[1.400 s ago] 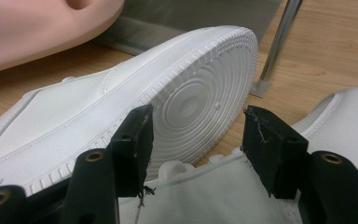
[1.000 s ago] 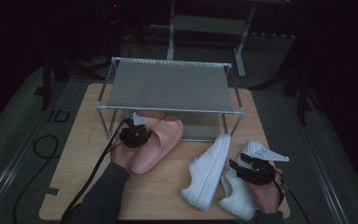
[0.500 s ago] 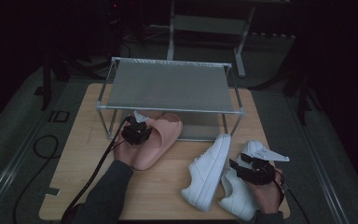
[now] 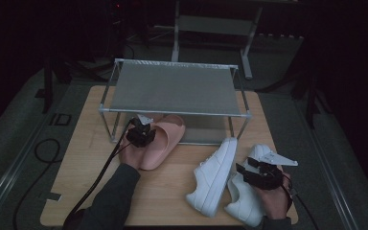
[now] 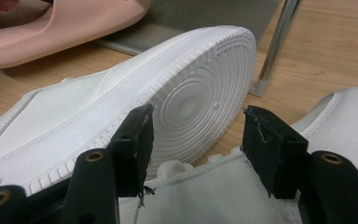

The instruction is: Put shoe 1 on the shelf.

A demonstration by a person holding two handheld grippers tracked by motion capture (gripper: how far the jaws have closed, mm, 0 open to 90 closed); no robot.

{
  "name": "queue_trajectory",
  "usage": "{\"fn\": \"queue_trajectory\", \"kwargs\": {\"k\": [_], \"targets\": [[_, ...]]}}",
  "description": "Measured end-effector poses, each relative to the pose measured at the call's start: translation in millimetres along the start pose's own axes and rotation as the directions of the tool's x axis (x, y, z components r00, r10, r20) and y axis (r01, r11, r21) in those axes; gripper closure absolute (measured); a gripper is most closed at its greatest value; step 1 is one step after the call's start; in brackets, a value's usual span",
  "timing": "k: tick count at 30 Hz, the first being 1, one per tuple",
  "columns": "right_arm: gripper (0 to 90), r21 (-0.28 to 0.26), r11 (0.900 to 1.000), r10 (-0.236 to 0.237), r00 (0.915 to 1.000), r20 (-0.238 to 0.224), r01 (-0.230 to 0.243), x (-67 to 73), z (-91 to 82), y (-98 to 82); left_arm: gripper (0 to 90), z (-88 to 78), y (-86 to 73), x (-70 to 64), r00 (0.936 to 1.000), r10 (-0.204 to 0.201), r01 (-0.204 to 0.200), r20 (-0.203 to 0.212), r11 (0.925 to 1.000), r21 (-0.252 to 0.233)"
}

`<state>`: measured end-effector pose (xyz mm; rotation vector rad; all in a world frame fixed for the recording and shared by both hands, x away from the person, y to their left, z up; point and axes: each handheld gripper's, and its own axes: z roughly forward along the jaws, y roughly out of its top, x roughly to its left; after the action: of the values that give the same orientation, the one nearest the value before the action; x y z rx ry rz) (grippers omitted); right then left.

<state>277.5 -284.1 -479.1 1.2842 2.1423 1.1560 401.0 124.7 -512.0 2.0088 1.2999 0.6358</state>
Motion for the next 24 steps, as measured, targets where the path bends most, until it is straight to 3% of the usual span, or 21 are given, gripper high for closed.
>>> {"fn": "queue_trajectory", "kwargs": {"k": [5,12,16,24], "targets": [[42.5,0.0,1.0,-0.001,1.0,0.0,0.001,0.3,0.1,0.0,69.3,0.2,-1.0,-3.3,0.9999,-0.007,0.007,-0.01,1.0,-0.005],[42.5,0.001,1.0,-0.002,1.0,0.001,0.002,0.4,0.1,0.0,54.2,-1.6,-1.4,-2.5,0.9993,0.016,-0.016,-0.033,0.9998,-0.007],[42.5,0.001,1.0,-0.003,1.0,0.001,0.003,0.5,0.1,0.0,51.7,-3.8,-2.1,-5.1,0.9975,0.057,-0.058,-0.041,0.9983,-0.009],[42.5,0.0,1.0,-0.001,1.0,0.001,0.001,0.1,-0.3,-0.3,48.8,-12.1,-5.2,-7.2,0.996,0.077,-0.078,-0.045,0.9966,-0.025]]}}
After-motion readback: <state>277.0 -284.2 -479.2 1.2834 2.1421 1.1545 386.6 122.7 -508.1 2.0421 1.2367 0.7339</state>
